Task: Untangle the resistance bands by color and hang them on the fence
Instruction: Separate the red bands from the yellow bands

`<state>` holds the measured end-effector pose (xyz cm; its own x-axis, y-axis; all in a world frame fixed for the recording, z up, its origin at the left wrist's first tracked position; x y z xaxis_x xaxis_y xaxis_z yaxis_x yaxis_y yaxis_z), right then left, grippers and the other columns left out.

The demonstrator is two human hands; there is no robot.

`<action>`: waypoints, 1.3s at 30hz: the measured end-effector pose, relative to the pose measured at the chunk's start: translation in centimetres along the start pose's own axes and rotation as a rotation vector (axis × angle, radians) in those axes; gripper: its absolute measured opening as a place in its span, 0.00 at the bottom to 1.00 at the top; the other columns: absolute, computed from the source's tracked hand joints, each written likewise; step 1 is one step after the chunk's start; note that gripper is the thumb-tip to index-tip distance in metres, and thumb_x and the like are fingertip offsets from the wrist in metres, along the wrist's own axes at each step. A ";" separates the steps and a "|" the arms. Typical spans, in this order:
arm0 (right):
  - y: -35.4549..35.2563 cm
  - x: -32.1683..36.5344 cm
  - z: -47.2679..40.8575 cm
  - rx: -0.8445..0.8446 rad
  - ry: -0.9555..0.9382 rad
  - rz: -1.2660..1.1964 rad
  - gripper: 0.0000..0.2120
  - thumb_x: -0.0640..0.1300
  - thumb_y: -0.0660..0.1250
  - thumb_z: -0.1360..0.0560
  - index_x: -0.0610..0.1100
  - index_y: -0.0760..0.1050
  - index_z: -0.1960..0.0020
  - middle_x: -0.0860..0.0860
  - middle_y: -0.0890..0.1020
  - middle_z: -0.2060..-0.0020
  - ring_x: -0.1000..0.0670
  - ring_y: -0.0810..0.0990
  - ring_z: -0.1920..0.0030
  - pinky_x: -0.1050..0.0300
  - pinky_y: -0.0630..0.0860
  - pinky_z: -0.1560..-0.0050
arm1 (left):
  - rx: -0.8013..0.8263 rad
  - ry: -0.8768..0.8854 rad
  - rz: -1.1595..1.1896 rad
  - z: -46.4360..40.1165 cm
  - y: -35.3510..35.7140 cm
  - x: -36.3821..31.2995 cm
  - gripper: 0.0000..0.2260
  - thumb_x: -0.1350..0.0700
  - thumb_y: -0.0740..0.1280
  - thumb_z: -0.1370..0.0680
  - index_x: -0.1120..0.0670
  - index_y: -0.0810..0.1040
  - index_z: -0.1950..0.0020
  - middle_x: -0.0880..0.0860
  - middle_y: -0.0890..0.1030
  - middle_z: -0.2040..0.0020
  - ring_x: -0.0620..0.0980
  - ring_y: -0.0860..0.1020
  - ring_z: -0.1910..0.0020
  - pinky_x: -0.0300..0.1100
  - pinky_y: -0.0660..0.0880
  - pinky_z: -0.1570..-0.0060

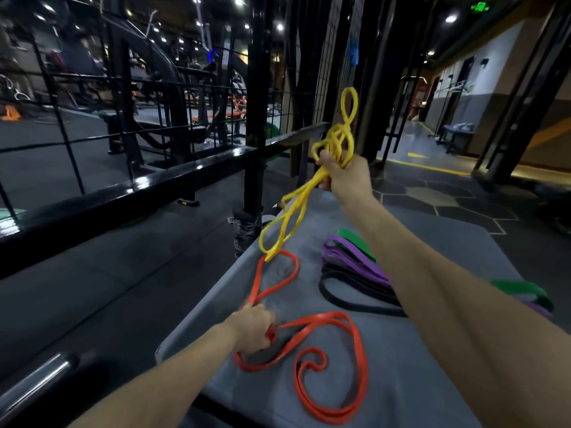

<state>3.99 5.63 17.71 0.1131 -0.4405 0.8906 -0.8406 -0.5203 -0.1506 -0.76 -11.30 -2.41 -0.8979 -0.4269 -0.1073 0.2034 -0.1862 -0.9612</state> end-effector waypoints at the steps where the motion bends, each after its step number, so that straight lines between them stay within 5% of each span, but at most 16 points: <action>1: 0.3 -0.9 0.3 0.015 0.024 0.024 0.10 0.44 0.64 0.23 0.41 0.77 0.60 0.49 0.76 0.73 0.57 0.74 0.79 0.58 0.76 0.70 | -0.024 0.027 0.059 0.5 -0.1 0.5 0.09 0.58 0.62 0.25 0.57 0.75 0.46 0.57 0.78 0.45 0.55 0.76 0.44 0.41 0.71 0.44; 4: 1.1 -2.9 0.9 0.039 0.077 0.076 0.10 0.45 0.65 0.23 0.40 0.76 0.60 0.48 0.76 0.74 0.53 0.76 0.77 0.48 0.81 0.62 | -0.149 0.063 0.253 2.4 -2.0 2.9 0.03 0.60 0.66 0.25 0.53 0.74 0.54 0.47 0.74 0.61 0.45 0.72 0.61 0.28 0.65 0.64; 6: 1.7 -3.9 1.3 0.057 0.092 0.091 0.11 0.44 0.65 0.23 0.41 0.74 0.63 0.48 0.75 0.75 0.51 0.76 0.76 0.44 0.80 0.60 | -0.291 0.046 0.319 3.7 -4.2 4.9 0.06 0.60 0.67 0.26 0.49 0.72 0.57 0.43 0.71 0.65 0.42 0.71 0.64 0.30 0.63 0.65; 9: 2.5 -5.7 2.0 0.110 0.107 0.159 0.12 0.46 0.66 0.24 0.38 0.76 0.61 0.46 0.77 0.73 0.43 0.80 0.70 0.42 0.80 0.58 | -0.396 0.047 0.734 6.2 -7.9 6.0 0.09 0.64 0.68 0.26 0.50 0.75 0.58 0.44 0.79 0.64 0.36 0.75 0.68 0.31 0.71 0.63; 14: 3.9 -8.1 4.2 0.321 0.261 0.224 0.14 0.44 0.69 0.26 0.41 0.71 0.67 0.51 0.74 0.79 0.59 0.74 0.83 0.67 0.72 0.79 | -0.506 0.075 1.076 9.0 -12.9 5.2 0.09 0.67 0.65 0.25 0.53 0.78 0.58 0.52 0.79 0.64 0.47 0.75 0.65 0.33 0.71 0.70; 18: 3.6 -10.0 5.8 0.532 0.356 0.554 0.16 0.50 0.76 0.34 0.41 0.72 0.65 0.46 0.76 0.66 0.51 0.75 0.65 0.56 0.73 0.63 | -0.525 0.090 1.098 9.3 -13.7 4.2 0.09 0.66 0.65 0.25 0.53 0.78 0.59 0.49 0.80 0.66 0.43 0.75 0.68 0.33 0.71 0.70; 22: 1.2 -9.7 8.2 0.592 0.221 0.863 0.14 0.47 0.74 0.33 0.39 0.74 0.65 0.45 0.72 0.71 0.52 0.72 0.67 0.59 0.65 0.71 | -0.491 0.073 1.120 8.8 -12.4 2.8 0.09 0.67 0.64 0.24 0.54 0.78 0.58 0.46 0.80 0.70 0.41 0.75 0.71 0.32 0.72 0.70; 25: -0.9 -10.5 11.2 0.655 0.191 0.823 0.07 0.35 0.67 0.31 0.40 0.78 0.68 0.51 0.75 0.83 0.63 0.71 0.80 0.68 0.65 0.78 | -0.441 0.036 1.122 8.1 -10.5 1.9 0.07 0.66 0.65 0.24 0.55 0.79 0.56 0.50 0.81 0.65 0.46 0.74 0.68 0.38 0.70 0.67; 27: -1.6 -11.0 13.7 0.809 0.189 0.769 0.04 0.33 0.68 0.31 0.35 0.81 0.59 0.50 0.78 0.80 0.64 0.70 0.82 0.72 0.65 0.76 | -0.413 0.016 1.140 8.0 -9.2 1.1 0.04 0.65 0.66 0.24 0.58 0.79 0.53 0.56 0.79 0.62 0.48 0.74 0.67 0.40 0.70 0.67; 31: -1.8 -11.6 18.5 1.049 0.201 0.697 0.10 0.45 0.74 0.32 0.38 0.82 0.58 0.47 0.81 0.68 0.59 0.73 0.72 0.61 0.73 0.61 | -0.431 -0.049 1.152 8.1 -7.0 -0.3 0.04 0.65 0.65 0.24 0.58 0.78 0.55 0.56 0.78 0.65 0.43 0.74 0.74 0.35 0.71 0.74; 34: -1.4 -12.1 21.1 1.098 0.116 0.927 0.14 0.52 0.75 0.34 0.42 0.79 0.58 0.46 0.82 0.59 0.49 0.78 0.61 0.56 0.73 0.56 | -0.428 -0.086 1.142 8.6 -5.8 -0.8 0.05 0.64 0.65 0.24 0.56 0.79 0.54 0.62 0.81 0.58 0.55 0.78 0.60 0.46 0.77 0.63; 39: -2.4 -10.5 21.7 1.111 -0.029 1.001 0.04 0.44 0.70 0.29 0.45 0.76 0.59 0.45 0.81 0.57 0.44 0.77 0.54 0.56 0.70 0.55 | -0.442 -0.096 1.075 10.3 -6.7 -2.0 0.03 0.62 0.67 0.24 0.59 0.79 0.53 0.59 0.78 0.62 0.54 0.75 0.64 0.41 0.73 0.68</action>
<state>16.25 -4.36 -0.59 -0.2297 -0.9488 0.2170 0.2460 -0.2723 -0.9302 3.66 -18.32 6.87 -0.3085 -0.2458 -0.9189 0.6708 0.6288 -0.3933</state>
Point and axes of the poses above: each hand's wrist, its own z-axis away from the middle knuckle, its own y-axis out of the palm, x = y × z, the point moved 1 cm from there along -z, towards the middle knuckle
